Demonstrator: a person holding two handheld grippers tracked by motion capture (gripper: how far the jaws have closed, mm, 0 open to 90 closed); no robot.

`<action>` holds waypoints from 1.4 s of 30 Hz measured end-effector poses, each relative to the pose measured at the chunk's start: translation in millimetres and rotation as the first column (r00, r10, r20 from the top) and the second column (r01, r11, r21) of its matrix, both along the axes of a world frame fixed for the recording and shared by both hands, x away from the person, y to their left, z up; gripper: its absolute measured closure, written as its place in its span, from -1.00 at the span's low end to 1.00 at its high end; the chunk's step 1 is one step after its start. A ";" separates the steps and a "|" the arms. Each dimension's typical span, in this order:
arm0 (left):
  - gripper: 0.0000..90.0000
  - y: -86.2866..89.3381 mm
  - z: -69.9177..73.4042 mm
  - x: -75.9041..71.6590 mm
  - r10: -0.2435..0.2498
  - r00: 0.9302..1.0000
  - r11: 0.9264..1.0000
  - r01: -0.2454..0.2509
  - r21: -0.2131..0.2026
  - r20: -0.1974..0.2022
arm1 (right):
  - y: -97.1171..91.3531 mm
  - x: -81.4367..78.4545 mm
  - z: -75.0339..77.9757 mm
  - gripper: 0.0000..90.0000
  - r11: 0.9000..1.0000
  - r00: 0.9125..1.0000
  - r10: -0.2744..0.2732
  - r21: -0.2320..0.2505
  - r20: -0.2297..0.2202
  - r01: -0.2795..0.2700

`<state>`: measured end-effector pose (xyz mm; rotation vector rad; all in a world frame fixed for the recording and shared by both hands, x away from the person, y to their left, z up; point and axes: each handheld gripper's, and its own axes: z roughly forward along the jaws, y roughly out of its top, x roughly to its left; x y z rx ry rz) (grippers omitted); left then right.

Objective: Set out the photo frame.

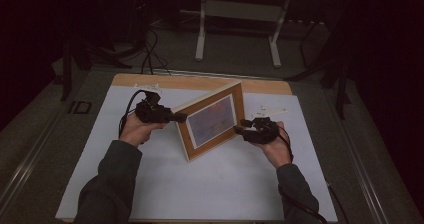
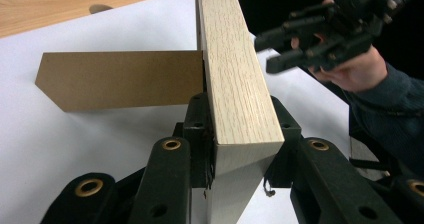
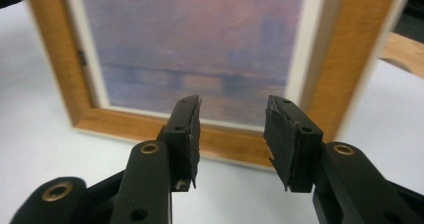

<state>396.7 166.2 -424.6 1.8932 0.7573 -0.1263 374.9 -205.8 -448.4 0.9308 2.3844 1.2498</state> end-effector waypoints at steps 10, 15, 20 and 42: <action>0.57 0.2 0.4 -0.8 -0.052 0.999 0.999 0.052 -0.004 0.009 | -14.3 12.1 10.4 0.21 0.997 0.997 -0.077 0.003 0.022 0.077; 0.57 -1.1 1.0 -1.4 -0.072 0.997 0.997 0.072 -0.001 0.019 | -20.1 20.3 12.7 0.13 0.991 0.991 -0.133 0.022 0.028 0.133; 0.57 -1.7 0.6 -0.3 -0.087 0.996 0.996 0.087 -0.005 0.024 | -22.1 26.8 17.6 0.03 0.988 0.987 -0.156 0.019 0.044 0.155; 0.25 -5.0 4.2 -13.5 0.000 0.998 1.000 -0.002 0.027 0.059 | -12.7 50.9 24.4 -0.30 0.994 0.999 -0.044 0.103 0.030 0.041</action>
